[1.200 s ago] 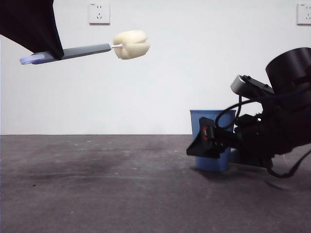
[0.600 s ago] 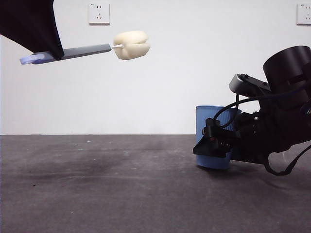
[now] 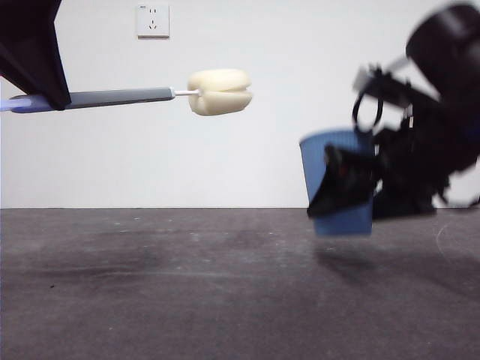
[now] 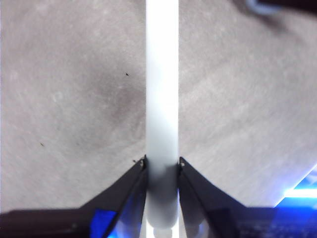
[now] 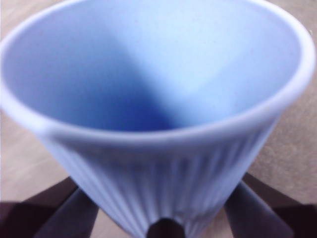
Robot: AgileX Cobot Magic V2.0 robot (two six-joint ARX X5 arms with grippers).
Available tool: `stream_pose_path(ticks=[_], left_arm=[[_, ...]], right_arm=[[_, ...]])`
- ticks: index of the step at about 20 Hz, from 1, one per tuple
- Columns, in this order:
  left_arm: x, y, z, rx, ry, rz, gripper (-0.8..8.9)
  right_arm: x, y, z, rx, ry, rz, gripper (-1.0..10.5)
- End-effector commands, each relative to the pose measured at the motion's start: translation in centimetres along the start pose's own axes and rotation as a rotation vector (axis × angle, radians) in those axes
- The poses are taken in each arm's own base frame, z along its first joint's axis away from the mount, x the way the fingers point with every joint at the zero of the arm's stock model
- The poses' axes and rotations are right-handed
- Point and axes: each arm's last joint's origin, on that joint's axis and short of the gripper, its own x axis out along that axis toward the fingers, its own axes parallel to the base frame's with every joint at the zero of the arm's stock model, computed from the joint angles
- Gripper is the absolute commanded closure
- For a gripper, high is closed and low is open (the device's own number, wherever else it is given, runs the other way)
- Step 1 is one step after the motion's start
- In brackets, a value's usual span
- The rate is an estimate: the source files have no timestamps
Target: Pick up the cup brush,pick up the cup,insert the brush into the cup,clean the cup,put the cup brush back,put the cup back to the fixed position on the table
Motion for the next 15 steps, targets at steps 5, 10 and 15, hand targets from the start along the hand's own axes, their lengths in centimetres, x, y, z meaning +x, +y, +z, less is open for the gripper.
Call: stream_pose_path(ticks=[5,10,15], left_arm=[[-0.1,0.0,-0.5,0.205,0.046,-0.007,8.22],[-0.1,-0.3,-0.7,0.364,0.063,-0.025,8.22],[-0.1,-1.6,-0.9,0.495,0.088,-0.069,8.22]], right_arm=[[-3.4,1.4,5.1,-0.291,0.305,-0.051,9.6],[-4.5,1.9,5.1,-0.658,0.535,-0.184,9.6],[-4.5,2.6,5.1,-0.889,0.612,-0.269,9.6]])
